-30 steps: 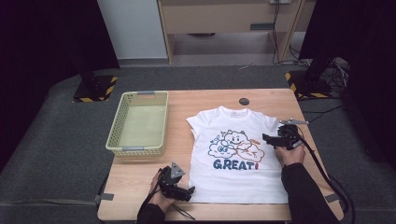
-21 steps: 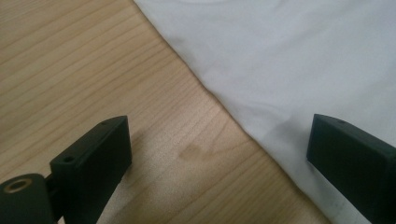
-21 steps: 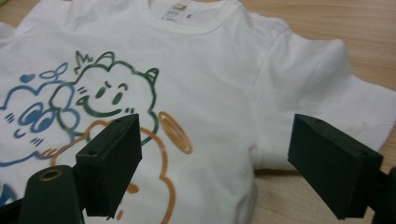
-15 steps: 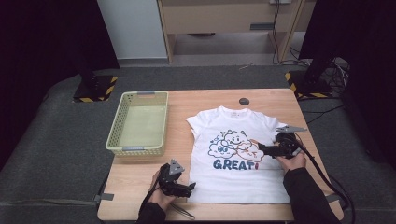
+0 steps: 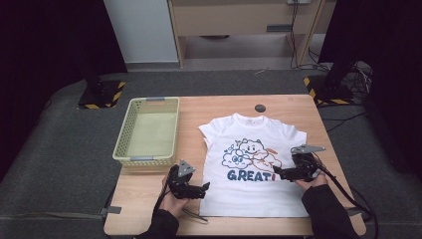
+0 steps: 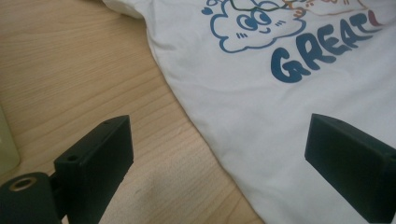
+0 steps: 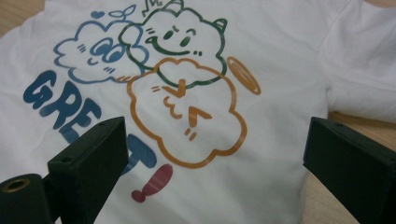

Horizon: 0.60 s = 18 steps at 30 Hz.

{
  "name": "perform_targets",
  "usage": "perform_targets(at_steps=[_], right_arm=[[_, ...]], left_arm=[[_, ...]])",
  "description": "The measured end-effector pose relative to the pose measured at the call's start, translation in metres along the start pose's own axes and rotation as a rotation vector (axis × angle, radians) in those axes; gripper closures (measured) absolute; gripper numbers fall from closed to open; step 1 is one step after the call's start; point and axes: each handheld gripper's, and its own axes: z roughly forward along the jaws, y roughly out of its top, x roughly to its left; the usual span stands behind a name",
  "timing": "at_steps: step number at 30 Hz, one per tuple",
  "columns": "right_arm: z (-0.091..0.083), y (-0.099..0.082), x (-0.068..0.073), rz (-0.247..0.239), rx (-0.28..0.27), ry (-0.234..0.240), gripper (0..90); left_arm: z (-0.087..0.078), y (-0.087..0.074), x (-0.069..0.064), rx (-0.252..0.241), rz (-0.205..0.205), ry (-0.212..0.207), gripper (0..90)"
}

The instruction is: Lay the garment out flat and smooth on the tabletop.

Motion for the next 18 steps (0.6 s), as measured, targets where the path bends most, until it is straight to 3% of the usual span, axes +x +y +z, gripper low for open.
perform_targets(at_steps=[8, 12, 18], right_arm=[[-0.002, -0.011, 0.012, -0.03, 0.034, 0.033, 5.9], [-0.003, -0.018, 0.018, -0.072, 0.062, 0.031, 5.5], [-0.004, -0.026, 0.023, -0.08, 0.084, 0.047, 5.1]], left_arm=[[0.004, 0.017, 0.006, -0.02, -0.021, 0.018, 7.4], [0.006, 0.025, 0.007, -0.042, -0.034, 0.025, 7.3], [0.008, 0.033, 0.012, -0.072, -0.056, 0.026, 7.3]])
